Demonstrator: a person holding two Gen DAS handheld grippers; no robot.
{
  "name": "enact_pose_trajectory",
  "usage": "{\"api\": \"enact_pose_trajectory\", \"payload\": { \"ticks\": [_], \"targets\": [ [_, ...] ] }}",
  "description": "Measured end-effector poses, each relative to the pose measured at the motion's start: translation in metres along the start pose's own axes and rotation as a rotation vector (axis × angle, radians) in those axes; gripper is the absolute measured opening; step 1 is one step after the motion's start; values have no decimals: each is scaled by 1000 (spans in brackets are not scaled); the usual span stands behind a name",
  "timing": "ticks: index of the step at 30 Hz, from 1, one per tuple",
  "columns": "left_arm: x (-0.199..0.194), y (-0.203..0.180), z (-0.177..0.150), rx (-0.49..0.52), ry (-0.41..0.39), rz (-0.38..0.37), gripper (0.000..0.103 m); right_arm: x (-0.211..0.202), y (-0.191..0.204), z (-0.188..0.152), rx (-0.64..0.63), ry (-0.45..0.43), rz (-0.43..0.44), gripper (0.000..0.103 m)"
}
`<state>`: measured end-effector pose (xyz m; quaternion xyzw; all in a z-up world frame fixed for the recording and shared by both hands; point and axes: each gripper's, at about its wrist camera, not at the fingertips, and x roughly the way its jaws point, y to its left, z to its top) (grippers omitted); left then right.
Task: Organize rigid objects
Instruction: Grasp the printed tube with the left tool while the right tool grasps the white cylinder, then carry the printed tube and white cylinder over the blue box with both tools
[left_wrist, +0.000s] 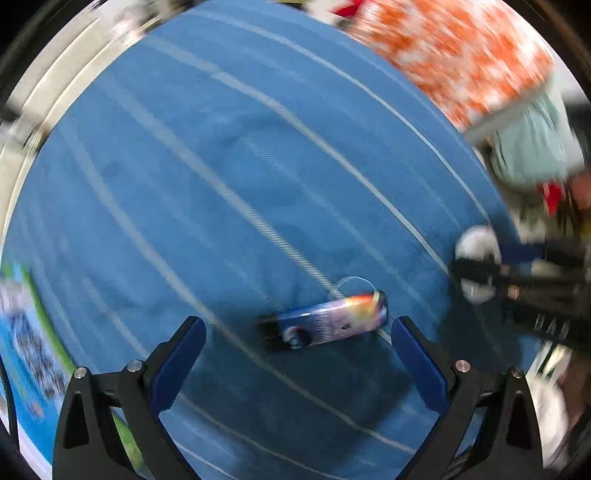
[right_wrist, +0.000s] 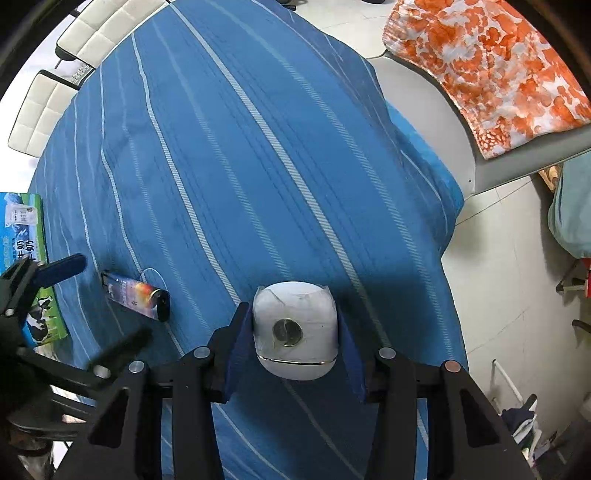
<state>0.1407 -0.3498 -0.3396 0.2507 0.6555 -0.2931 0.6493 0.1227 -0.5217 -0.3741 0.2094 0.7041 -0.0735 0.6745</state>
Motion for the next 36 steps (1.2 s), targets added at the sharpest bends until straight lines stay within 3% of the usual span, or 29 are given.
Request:
{"api": "enact_pose_trajectory", "payload": {
  "ticks": [3,7,9,13,16,21,29,36],
  "targets": [
    [19,-16,5,114,71,2,103,1,-1,-1,4,-1,-11,49],
    [31,-23,13,104,67,25,97,0,0,-4,24,-19,-22,49],
    [29,-23,13,75,48,44,83,-1,1,-7,36,-30,-29,49],
    [26,2,4,-115,33,49,82,-2,7,-13,49,-43,-51,49],
    [24,24,-7,-298,9,11,82,-1,11,-16,36,-52,-80,49],
    [20,43,-25,-424,-2,-33,82,-1,16,-19,14,-67,-109,49],
    [-7,48,-44,-396,-66,15,82,-18,33,-38,-13,-105,-82,49],
    [-39,43,-53,-378,-158,59,82,-54,68,-52,-90,-189,-83,49]
  ]
}}
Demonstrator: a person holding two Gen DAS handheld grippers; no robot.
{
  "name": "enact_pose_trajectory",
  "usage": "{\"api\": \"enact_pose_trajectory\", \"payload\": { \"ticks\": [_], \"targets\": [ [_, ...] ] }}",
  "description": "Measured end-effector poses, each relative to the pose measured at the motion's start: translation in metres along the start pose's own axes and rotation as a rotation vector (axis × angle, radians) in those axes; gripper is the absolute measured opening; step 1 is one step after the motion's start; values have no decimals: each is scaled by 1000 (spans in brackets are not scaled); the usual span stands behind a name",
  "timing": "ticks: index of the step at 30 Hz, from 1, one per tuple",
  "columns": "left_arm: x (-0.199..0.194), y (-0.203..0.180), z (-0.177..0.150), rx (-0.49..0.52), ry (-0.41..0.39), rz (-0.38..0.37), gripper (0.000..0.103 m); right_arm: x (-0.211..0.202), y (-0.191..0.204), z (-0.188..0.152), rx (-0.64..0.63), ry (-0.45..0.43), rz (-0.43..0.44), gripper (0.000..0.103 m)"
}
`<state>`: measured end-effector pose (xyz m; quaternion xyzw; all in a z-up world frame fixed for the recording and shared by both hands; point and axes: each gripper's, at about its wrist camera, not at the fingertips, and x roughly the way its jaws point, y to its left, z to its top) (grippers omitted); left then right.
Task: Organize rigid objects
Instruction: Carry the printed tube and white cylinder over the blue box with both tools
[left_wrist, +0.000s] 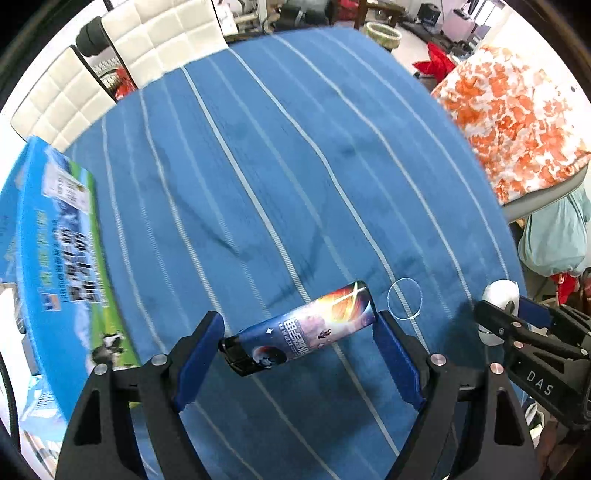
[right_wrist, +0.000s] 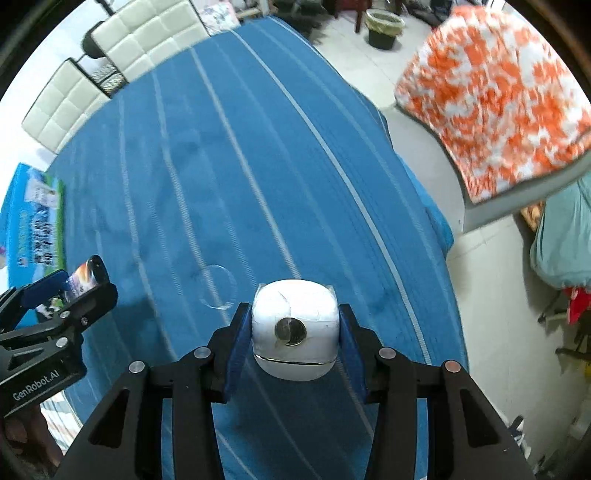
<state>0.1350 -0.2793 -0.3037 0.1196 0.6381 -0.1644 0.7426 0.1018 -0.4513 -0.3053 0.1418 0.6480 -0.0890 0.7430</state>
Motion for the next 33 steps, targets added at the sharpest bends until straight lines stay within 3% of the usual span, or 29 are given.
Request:
{"api": "enact_pose_trajectory", "payload": {
  "ticks": [14,24,33],
  "targets": [
    [-89,72,-19,-96,-165,-12,82,-109,91,-4,-145,-208,75,49],
    [-157,130,-48,-165,-287,19,82,-159,178,-23,-237,-255,184,48],
    [-192,199,-83,-245,-321,51,82,-176,259,-34,-341,-268,254,49]
  ]
}}
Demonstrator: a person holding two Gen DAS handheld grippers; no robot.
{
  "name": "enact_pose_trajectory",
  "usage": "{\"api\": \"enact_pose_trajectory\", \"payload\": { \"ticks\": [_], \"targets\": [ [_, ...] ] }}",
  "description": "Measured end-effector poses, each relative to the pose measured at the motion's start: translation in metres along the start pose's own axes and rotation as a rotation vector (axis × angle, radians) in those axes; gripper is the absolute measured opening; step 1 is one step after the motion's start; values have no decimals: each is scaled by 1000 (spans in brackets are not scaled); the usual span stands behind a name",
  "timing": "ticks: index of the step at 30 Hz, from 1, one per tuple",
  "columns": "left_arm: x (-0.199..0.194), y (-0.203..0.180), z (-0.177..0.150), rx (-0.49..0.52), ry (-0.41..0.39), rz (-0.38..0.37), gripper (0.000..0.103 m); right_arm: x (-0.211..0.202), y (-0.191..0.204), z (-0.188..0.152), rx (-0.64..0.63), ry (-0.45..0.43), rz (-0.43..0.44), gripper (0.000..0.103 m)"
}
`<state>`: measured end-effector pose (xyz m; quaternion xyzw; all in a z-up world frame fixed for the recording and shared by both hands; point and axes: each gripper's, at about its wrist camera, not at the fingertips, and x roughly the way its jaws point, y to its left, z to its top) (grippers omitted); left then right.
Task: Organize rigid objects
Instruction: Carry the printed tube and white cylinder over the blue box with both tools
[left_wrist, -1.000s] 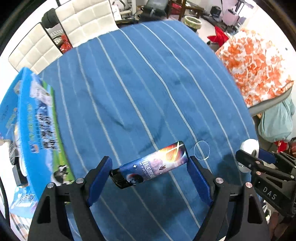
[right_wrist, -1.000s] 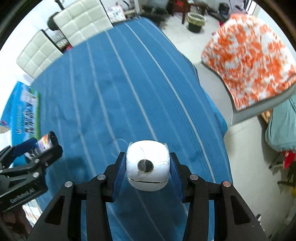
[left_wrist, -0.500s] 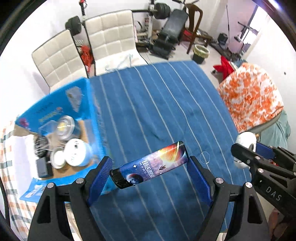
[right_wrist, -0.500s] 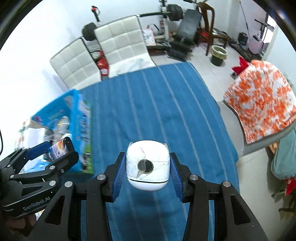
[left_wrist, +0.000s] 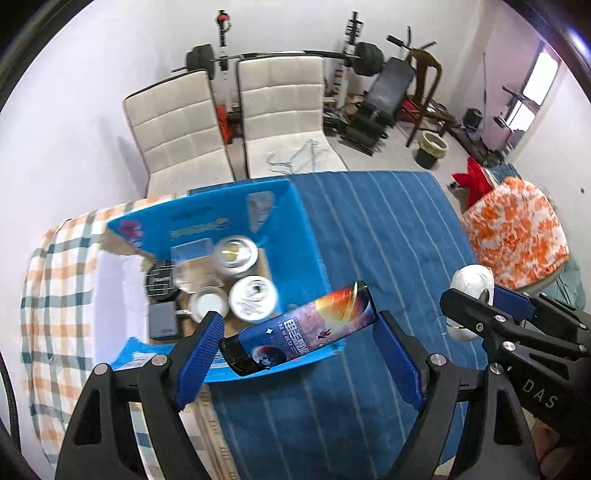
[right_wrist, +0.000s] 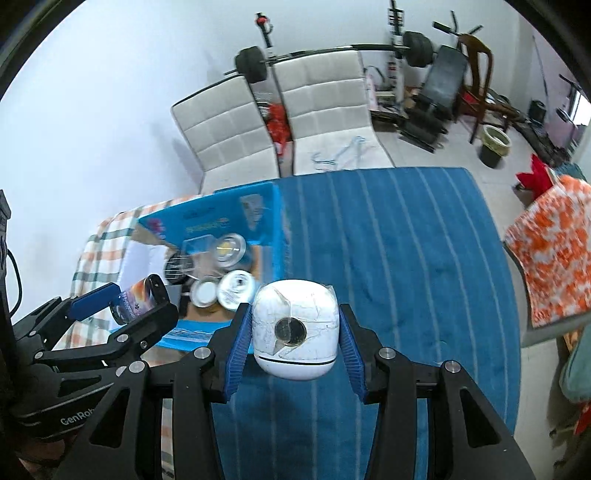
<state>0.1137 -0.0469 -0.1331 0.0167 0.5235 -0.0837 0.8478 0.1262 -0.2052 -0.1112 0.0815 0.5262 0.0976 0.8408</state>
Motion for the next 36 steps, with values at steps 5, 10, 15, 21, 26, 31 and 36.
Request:
{"api": "enact_pose_trajectory", "payload": {
  "ticks": [5,10,15,21,26,31,36],
  "targets": [
    [-8,43,2,-61,-10,23,82,19,31,13,-28,23,26,49],
    [-4,87,5,-131,-1,37,82,53,50,24,-23,83,70,49],
    [24,132,6,-231,64,-18,82,111,54,26,32,195,126,49],
    [82,178,-13,-383,211,-114,82,185,63,16,91,330,160,48],
    [126,203,-34,-519,332,-193,82,228,75,8,117,392,164,49],
    [151,208,-44,-554,408,-223,82,251,83,3,132,442,164,49],
    [167,212,-50,-562,452,-224,83,265,91,0,135,475,154,49]
  ]
}}
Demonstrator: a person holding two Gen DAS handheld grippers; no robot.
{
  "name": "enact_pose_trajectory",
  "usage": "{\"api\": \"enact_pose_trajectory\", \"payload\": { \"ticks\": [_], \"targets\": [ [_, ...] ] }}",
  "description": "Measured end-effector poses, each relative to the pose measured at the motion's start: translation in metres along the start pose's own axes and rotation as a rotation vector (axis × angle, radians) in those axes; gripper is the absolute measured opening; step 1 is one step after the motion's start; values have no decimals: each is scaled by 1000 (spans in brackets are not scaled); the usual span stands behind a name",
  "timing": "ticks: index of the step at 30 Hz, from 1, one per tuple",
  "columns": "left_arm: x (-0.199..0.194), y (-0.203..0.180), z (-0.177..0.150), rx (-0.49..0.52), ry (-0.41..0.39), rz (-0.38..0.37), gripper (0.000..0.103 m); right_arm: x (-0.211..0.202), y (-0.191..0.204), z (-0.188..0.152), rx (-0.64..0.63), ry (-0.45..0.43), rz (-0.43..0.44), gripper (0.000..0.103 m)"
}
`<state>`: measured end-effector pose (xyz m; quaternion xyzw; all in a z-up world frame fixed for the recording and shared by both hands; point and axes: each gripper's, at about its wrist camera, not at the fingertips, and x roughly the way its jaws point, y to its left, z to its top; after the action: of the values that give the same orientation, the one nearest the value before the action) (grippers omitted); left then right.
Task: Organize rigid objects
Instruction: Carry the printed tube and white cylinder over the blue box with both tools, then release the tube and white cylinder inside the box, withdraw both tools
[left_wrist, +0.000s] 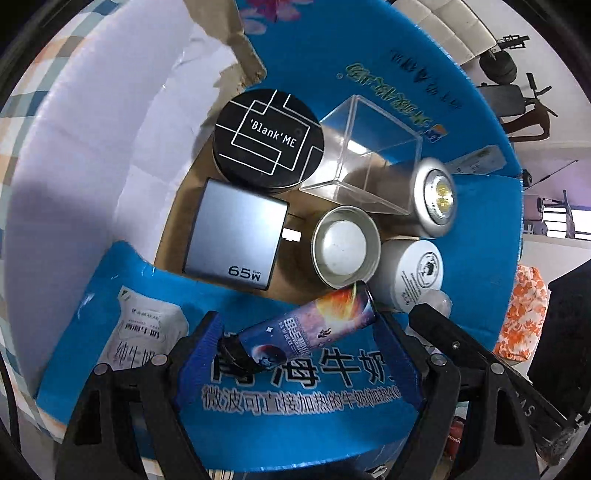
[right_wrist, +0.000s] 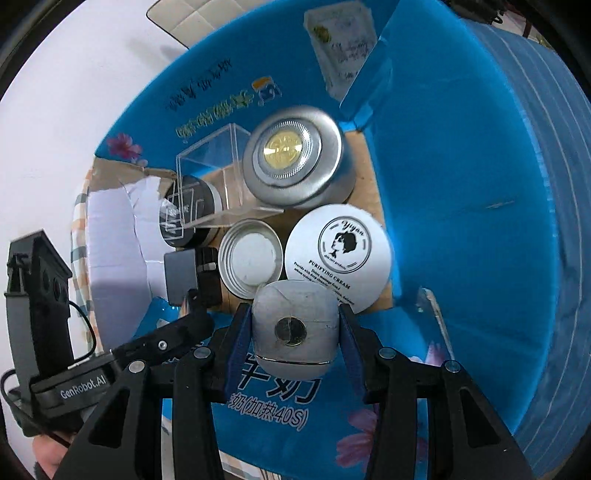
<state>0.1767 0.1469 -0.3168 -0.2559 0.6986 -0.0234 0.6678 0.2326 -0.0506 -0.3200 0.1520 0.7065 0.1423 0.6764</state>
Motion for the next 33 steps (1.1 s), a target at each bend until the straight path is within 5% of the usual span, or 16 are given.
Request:
{"api": "enact_pose_trajectory", "payload": {
  "ticks": [11,14,16,18,22,28,33],
  "targets": [
    [11,14,7,-26,73,-3,83,2,0,4,24,23,8,50],
    [8,12,12,-25,77,-12,83,2,-2,1,26,30,2,57],
    [6,8,11,-16,75,-19,91,-2,-2,-2,11,20,-39,59],
    [0,-5,8,11,51,9,102,-5,0,-4,-10,15,-64,60],
    [-12,-18,0,88,-7,104,102,-15,7,-10,-60,-15,-166,69],
    [-32,-37,-8,175,-100,226,103,-41,17,-14,-114,-121,-315,101],
    [-54,-49,-9,219,-193,328,103,-57,23,-16,-134,-171,-366,103]
  ]
}}
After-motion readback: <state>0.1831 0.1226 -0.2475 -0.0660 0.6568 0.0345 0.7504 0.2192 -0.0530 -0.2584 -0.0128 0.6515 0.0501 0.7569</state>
